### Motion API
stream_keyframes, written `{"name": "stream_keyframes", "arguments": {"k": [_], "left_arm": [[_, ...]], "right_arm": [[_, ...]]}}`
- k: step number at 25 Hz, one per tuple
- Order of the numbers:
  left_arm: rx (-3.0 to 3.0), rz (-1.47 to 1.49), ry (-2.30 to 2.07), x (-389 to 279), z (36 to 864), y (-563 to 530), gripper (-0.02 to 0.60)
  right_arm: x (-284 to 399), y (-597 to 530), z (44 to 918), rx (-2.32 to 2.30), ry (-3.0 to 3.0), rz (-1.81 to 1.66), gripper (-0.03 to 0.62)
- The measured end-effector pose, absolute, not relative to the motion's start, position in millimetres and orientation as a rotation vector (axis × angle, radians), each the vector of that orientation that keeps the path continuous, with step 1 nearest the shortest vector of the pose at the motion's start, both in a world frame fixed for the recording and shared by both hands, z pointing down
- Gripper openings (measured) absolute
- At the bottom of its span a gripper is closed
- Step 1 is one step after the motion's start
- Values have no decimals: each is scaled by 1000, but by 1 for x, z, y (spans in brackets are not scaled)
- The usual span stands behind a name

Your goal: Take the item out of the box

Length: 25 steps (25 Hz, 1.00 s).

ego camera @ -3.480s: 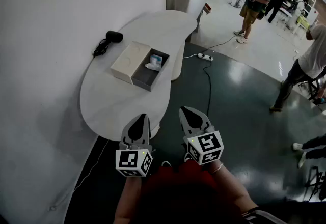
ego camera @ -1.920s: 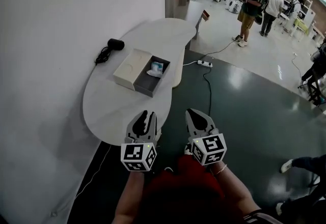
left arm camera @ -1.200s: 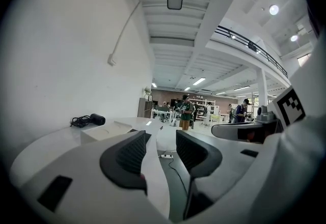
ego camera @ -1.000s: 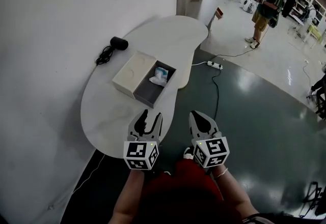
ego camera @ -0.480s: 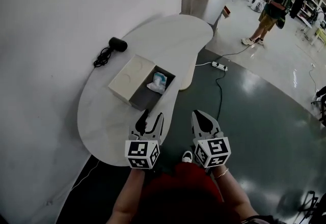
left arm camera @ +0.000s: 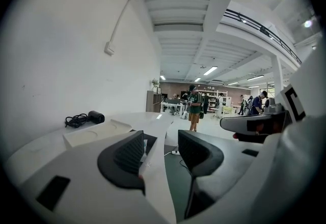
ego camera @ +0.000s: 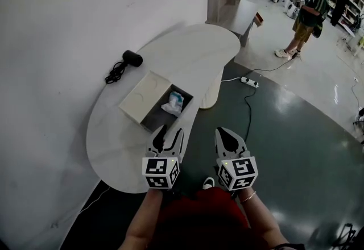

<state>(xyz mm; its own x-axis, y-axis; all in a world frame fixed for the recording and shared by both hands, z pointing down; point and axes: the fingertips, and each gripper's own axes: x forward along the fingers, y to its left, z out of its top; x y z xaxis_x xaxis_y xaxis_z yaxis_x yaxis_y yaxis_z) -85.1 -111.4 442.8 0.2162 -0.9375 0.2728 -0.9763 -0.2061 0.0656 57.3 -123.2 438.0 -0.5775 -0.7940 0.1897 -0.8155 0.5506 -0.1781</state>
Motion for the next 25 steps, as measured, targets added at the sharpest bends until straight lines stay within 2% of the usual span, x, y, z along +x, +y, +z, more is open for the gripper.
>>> {"name": "stream_keyframes", "arguments": {"k": [25], "left_arm": [[2088,327,-1919,-89,452,-178,195]], "right_arm": [[66,-190,432,1260,-2779,355,15]]}}
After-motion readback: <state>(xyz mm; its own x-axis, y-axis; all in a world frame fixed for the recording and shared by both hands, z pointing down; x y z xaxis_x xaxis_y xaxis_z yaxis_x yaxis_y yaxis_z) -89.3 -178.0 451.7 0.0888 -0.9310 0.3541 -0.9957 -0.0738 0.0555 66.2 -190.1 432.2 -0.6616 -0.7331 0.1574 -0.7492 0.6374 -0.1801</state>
